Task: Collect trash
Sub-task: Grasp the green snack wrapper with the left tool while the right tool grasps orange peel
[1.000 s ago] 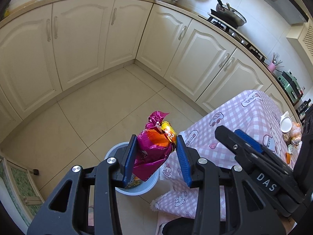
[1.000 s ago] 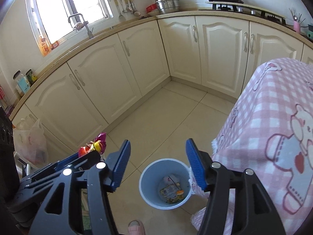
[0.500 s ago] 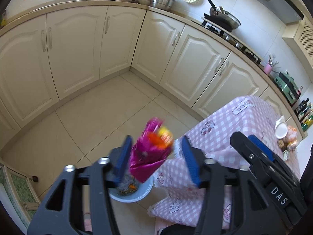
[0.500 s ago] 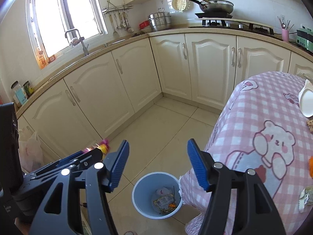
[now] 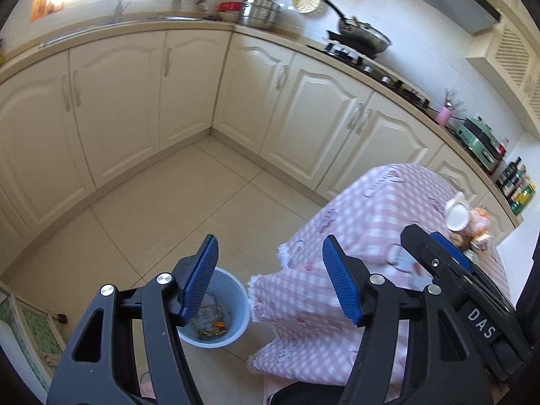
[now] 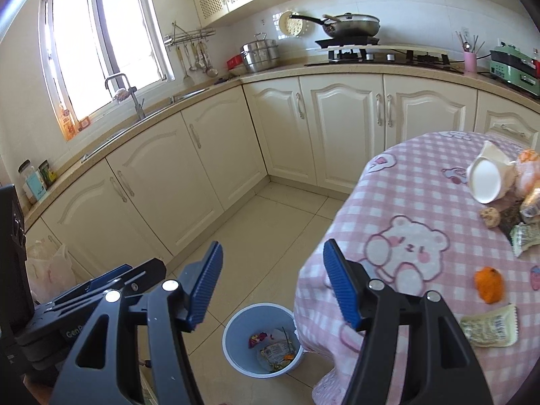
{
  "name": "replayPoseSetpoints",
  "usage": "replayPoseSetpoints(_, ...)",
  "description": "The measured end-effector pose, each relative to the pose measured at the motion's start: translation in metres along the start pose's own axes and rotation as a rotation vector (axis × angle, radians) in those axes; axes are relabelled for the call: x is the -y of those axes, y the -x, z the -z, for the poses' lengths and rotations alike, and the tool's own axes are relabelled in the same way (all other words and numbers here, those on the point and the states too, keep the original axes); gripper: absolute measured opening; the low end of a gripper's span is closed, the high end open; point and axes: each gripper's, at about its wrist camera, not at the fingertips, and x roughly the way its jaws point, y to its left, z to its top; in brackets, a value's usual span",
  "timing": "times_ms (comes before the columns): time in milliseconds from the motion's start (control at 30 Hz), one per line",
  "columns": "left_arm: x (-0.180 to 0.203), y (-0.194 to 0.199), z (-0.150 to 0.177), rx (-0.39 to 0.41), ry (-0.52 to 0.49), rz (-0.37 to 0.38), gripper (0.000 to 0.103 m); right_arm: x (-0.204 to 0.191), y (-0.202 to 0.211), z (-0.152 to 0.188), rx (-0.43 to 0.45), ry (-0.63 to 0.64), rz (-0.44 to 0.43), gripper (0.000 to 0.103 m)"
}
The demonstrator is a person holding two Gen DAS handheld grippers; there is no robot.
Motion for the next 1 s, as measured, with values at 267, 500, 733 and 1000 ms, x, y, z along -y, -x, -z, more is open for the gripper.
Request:
replayPoseSetpoints(267, 0.073, 0.023, 0.018, -0.006, -0.121, 0.087, 0.063, 0.053, 0.064, 0.007, 0.068, -0.048, 0.074, 0.063)
replayPoseSetpoints(500, 0.153, 0.016, 0.048, -0.083, -0.239, 0.191, 0.069, 0.135, 0.111, 0.024, 0.080, -0.146, 0.210, 0.064)
replayPoseSetpoints(733, 0.200, -0.003, 0.075, -0.178, -0.301, 0.233, 0.070, 0.188, 0.130, 0.048, 0.057, -0.231, 0.266, 0.065)
replayPoseSetpoints(1000, 0.221, -0.029, 0.082, -0.213, -0.313, 0.199, 0.061, 0.212, 0.130, 0.056, 0.030, -0.264, 0.258, 0.065)
